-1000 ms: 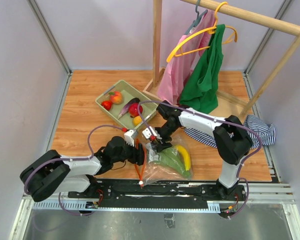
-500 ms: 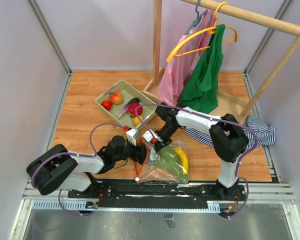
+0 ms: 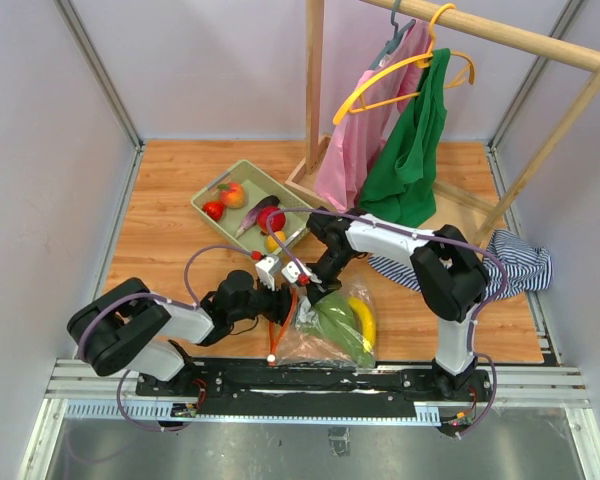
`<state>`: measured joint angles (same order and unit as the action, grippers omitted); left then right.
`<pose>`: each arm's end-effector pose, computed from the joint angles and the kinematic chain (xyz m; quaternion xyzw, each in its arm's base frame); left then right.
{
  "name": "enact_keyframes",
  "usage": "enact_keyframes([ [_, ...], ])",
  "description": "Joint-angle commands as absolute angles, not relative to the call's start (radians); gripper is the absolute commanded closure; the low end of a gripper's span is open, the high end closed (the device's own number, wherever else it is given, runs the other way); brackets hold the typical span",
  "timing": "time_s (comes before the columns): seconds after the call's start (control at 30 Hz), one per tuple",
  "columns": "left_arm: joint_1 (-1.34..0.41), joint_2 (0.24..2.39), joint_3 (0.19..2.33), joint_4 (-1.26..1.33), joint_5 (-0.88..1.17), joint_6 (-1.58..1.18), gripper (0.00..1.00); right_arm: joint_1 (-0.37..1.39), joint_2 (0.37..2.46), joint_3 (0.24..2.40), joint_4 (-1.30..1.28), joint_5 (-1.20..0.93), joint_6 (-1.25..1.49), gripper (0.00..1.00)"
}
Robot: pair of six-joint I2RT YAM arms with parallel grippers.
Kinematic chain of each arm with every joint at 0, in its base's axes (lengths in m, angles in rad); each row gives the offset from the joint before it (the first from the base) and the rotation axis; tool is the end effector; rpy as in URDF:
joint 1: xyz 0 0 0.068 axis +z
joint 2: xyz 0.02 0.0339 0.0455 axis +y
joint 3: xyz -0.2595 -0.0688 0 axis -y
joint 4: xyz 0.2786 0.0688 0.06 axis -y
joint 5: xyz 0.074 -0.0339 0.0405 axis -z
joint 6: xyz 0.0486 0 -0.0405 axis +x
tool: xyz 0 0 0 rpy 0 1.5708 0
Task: Open the zip-top bag and remove the fake food
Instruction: Pick up the fake fruit from the zipper food storage bag.
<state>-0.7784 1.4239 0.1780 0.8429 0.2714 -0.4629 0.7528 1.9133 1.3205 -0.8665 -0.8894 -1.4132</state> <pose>0.1610 -0.1771 0.0779 0.2035 0.8047 -0.4095 0.3787 0.2540 0.2897 0.1481 -0.8074 0.4013 0.3900 0.1868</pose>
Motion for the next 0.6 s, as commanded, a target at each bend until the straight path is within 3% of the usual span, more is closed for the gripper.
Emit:
enact_keyframes([
  [0.0,-0.778,1.392,0.153,0.770,0.275,-0.479,0.65,0.746,1.894,1.328,-0.884,-0.881,-1.398,0.99],
  [0.4,-0.778,0.986,0.093,0.454,0.197,-0.534,0.75,0.689,1.805,1.255,-0.859,-0.821,-1.419,0.97],
  [0.47,-0.778,0.912,0.085,0.415,0.175,-0.561,0.76,0.689,1.800,1.253,-0.866,-0.840,-1.425,0.88],
  [0.57,-0.776,0.825,0.093,0.340,0.149,-0.598,0.79,0.689,1.789,1.257,-0.884,-0.860,-1.434,0.62],
])
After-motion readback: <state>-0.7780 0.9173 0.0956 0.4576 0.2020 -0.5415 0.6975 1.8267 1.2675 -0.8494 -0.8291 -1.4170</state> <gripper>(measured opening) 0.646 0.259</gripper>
